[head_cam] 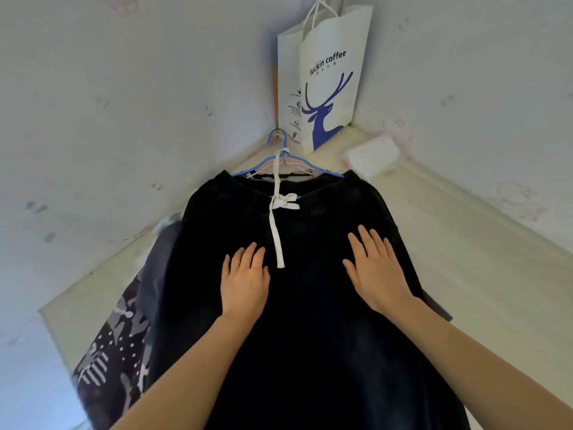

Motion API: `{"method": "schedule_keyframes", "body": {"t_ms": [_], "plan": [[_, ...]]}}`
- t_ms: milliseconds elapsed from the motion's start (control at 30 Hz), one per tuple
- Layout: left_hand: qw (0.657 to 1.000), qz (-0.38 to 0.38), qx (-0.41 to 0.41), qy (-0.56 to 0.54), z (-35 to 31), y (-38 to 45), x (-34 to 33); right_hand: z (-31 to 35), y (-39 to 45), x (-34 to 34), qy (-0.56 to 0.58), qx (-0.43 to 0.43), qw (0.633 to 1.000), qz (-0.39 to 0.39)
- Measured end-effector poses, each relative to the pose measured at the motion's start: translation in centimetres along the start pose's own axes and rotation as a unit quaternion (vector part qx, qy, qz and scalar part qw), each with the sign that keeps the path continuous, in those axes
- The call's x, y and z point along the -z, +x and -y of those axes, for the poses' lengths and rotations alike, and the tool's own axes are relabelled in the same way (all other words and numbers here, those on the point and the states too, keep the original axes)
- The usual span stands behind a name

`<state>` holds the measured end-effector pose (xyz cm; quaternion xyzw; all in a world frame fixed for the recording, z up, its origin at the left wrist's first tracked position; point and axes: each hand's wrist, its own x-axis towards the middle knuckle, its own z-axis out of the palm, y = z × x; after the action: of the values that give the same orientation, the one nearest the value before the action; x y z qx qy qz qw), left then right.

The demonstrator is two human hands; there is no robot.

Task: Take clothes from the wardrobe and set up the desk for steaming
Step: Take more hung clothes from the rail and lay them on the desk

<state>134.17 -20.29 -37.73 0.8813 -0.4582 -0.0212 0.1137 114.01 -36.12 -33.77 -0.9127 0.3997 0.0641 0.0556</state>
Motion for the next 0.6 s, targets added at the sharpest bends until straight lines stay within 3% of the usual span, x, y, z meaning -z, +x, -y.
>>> {"method": "schedule_keyframes", "body": {"t_ms": [300,600], "plan": [[0.994,0.068,-0.063,-0.05,-1.3,-12.6,2.1,3.1,-14.5,-0.4,0.07,-0.088,0.994,-0.004],[0.985,0.033,-0.132,-0.104,-3.2,-21.4,5.3,6.2,-29.4,-1.0,0.138,-0.192,0.972,-0.012]]}}
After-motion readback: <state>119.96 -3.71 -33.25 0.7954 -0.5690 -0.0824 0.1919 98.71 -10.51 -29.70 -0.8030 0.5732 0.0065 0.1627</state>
